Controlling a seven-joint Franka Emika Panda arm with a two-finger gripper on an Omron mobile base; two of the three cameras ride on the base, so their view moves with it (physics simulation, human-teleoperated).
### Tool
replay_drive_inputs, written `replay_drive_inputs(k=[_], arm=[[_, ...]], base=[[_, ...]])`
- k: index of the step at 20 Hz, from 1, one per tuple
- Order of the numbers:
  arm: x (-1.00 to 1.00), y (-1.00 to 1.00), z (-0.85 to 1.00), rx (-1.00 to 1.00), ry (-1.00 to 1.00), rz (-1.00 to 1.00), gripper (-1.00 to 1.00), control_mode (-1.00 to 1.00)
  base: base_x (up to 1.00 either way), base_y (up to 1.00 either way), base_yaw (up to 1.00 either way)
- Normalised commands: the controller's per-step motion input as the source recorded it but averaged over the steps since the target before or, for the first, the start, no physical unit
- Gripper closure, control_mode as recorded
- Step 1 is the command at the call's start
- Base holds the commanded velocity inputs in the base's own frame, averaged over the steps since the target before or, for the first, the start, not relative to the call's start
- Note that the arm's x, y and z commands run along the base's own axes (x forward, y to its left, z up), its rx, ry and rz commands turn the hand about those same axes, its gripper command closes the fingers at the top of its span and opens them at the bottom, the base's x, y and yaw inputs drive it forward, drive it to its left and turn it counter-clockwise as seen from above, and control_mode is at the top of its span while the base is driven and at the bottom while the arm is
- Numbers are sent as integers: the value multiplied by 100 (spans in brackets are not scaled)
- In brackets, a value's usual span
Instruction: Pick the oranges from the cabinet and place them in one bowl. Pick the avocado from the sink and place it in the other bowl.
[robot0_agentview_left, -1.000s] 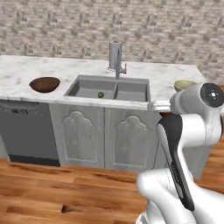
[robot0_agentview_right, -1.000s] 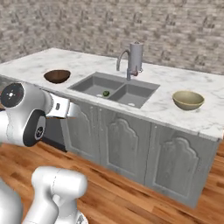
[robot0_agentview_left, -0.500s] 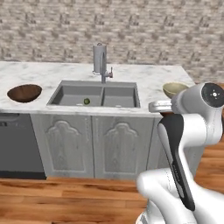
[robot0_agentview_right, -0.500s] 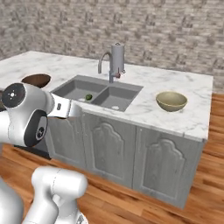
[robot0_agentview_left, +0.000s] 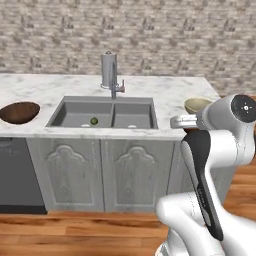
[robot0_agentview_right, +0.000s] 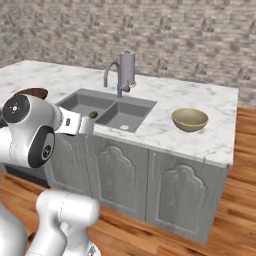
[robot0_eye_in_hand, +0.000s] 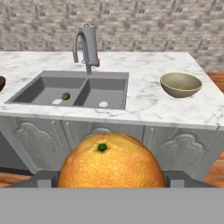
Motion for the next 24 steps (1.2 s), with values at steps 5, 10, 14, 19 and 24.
replay_drive_inputs(k=[5,10,14,19,24], arm=[[0,0,0,0,0,0,100,100],[0,0,0,0,0,0,100,100],[0,0,0,0,0,0,100,100],[0,0,0,0,0,0,100,100],[0,0,0,0,0,0,100,100]], base=[[34,-28,-9],[34,-28,-20],[33,-25,-27],[35,-27,-23],[30,-34,-17]])
